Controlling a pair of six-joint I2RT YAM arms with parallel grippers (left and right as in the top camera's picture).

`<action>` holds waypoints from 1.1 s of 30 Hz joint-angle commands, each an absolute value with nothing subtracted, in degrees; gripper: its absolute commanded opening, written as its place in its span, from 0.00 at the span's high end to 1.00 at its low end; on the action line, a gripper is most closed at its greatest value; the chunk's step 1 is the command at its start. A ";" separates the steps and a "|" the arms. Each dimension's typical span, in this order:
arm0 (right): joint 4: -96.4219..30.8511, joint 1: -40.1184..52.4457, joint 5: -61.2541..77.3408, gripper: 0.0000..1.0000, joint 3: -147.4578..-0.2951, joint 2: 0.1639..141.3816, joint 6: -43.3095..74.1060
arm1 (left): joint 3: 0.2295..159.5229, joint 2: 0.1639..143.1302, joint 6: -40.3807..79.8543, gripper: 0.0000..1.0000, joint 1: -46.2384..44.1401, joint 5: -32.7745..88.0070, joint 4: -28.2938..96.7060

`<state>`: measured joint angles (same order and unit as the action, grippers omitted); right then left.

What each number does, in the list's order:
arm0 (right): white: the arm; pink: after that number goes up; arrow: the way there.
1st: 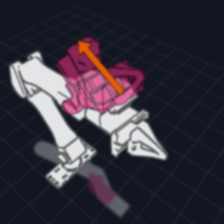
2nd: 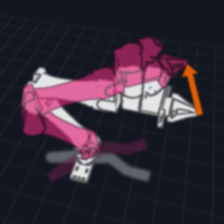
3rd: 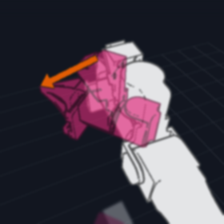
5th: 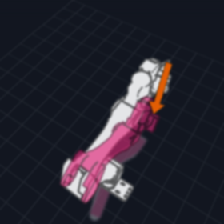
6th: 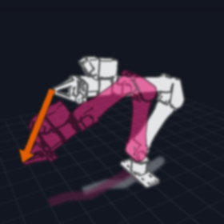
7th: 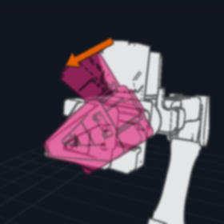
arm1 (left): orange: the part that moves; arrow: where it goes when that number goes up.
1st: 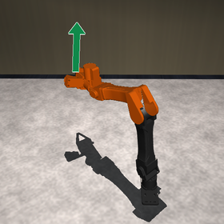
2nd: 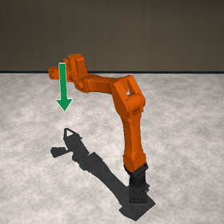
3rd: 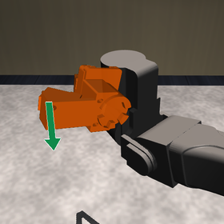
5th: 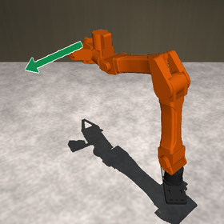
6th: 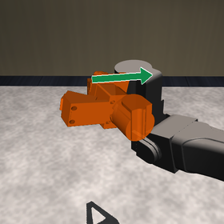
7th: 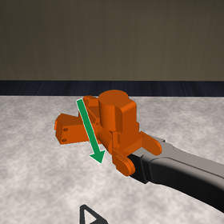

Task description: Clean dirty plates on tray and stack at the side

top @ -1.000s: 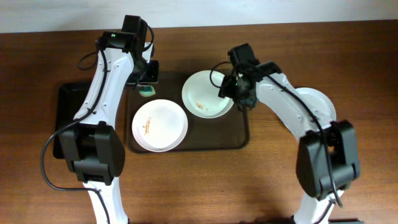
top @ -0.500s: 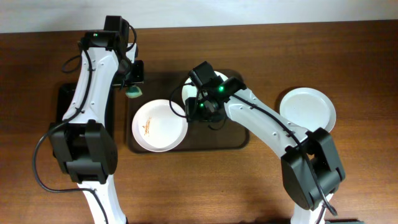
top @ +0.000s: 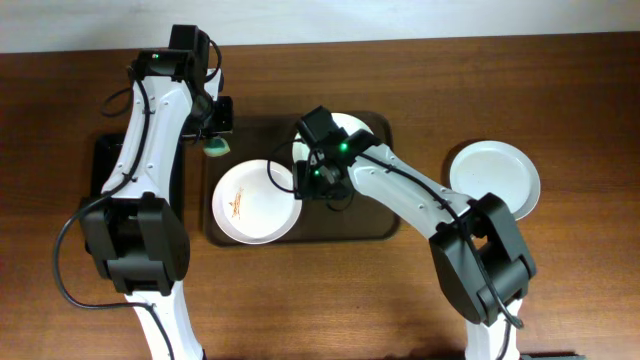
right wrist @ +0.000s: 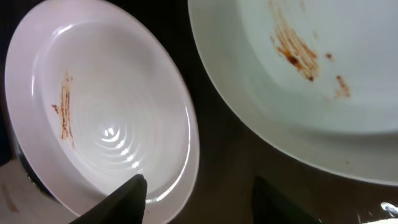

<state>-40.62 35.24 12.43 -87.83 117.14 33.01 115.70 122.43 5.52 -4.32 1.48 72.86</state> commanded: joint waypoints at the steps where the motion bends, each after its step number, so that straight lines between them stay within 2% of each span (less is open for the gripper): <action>1: -39.57 36.12 12.91 0.49 -87.18 119.26 35.42 | 115.20 122.15 4.43 0.99 -4.32 1.26 72.73; 8: -37.45 37.08 11.73 0.66 -86.89 122.50 39.94 | 115.20 122.15 4.43 0.99 -4.32 1.28 72.73; 15: -37.21 37.19 9.65 0.77 -86.67 123.50 43.29 | 113.45 122.15 4.45 0.99 -4.34 1.28 72.44; 23: -35.44 37.45 8.78 0.81 -86.46 125.23 45.98 | 112.46 122.15 4.43 0.99 -4.34 1.74 72.58; 26: -33.56 37.50 8.80 0.96 -86.46 125.23 46.00 | 112.46 122.15 4.43 0.99 -4.34 3.86 72.71; 33: -31.90 37.08 8.16 0.96 -86.48 125.23 45.95 | 112.42 122.15 4.36 0.99 -6.24 4.08 76.18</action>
<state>-32.36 36.97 10.02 -87.09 123.72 45.67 112.60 122.43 5.37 -4.97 3.05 74.81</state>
